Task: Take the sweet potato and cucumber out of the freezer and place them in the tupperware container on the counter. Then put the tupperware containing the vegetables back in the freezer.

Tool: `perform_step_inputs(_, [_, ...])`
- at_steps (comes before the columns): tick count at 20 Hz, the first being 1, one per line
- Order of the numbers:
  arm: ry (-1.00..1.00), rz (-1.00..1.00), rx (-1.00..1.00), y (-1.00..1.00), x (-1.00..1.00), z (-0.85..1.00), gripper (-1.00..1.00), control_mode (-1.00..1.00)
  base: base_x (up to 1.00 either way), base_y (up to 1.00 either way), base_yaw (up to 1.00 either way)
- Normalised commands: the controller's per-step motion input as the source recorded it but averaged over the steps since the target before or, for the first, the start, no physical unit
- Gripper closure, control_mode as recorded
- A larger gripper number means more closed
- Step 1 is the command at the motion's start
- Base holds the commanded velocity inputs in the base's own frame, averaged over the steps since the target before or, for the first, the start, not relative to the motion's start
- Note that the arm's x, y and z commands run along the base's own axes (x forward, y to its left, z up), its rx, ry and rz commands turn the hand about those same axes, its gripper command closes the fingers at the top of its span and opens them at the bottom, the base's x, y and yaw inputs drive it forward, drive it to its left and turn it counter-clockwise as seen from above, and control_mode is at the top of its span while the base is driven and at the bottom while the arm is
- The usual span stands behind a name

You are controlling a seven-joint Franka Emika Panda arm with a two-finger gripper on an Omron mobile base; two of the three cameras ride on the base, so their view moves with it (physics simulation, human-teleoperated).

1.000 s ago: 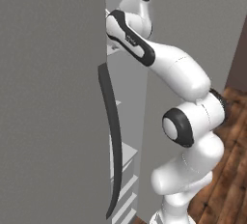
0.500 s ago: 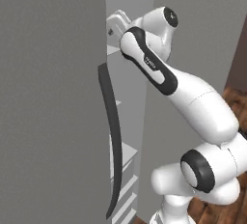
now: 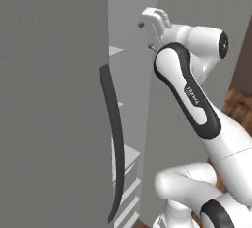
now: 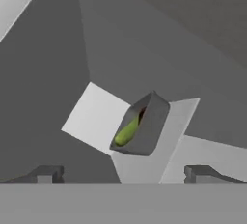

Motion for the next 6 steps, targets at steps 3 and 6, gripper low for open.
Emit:
perform_step_inputs(3, [-0.17, 0.0, 0.11, -0.71, -1.0, 0.46, -1.0, -1.0, 0.0, 0.0, 0.0])
perform_step_inputs(6, [-0.09, 0.0, 0.09, -0.71, -1.0, 0.22, -1.0, -1.0, 0.0, 0.0, 0.0])
